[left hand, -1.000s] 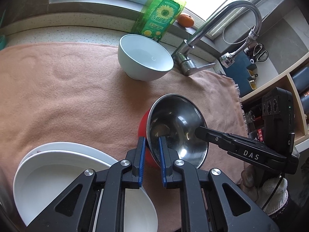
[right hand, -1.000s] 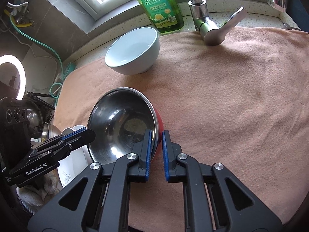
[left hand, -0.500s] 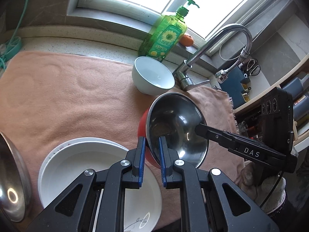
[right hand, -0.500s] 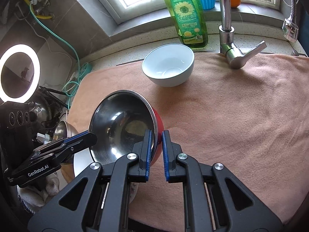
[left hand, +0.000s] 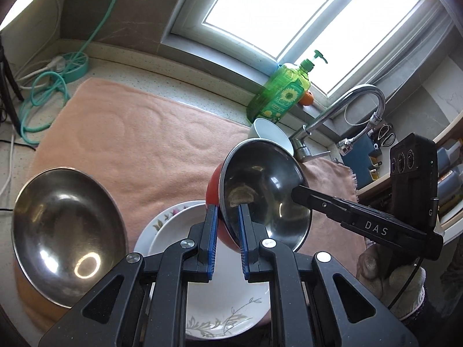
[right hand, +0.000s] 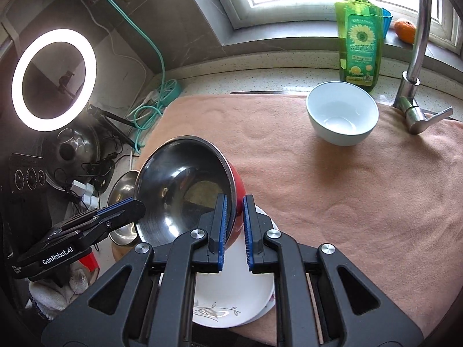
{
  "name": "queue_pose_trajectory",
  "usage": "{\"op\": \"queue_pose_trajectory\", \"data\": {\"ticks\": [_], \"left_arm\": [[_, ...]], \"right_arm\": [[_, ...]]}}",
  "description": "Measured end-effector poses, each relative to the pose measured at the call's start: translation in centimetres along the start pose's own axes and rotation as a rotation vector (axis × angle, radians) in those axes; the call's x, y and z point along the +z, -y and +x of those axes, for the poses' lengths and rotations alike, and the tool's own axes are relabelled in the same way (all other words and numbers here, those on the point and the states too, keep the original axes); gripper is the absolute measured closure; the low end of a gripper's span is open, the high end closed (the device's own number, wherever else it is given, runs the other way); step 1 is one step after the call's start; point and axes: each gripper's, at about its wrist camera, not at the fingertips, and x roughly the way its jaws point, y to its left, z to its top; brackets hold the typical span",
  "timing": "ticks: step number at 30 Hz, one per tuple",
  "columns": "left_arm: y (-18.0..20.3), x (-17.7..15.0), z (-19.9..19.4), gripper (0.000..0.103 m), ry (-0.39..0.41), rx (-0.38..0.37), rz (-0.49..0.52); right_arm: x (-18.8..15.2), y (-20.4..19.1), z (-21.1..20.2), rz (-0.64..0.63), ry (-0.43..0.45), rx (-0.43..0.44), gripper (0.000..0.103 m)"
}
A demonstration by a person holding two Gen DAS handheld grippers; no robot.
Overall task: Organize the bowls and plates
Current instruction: 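Lift the red-outside bowl and carry it over the plain steel bowl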
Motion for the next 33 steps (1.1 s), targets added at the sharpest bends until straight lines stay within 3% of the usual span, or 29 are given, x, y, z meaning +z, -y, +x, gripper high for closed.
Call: {"op": "queue_pose_trajectory", "data": {"ticks": [15,33], "left_arm": [[-7.0,-1.0,-5.7,0.091,0.062,0.079,-0.094],[-12.7,-2.5,-7.2,0.091,0.046,0.147,-0.165]], "right_arm": [[-0.4,-8.6,4.3,-0.115,-0.053,0.061,0.092],[-1.3,-13.8,10.4,-0.206,-0.146,0.039,0.092]]}}
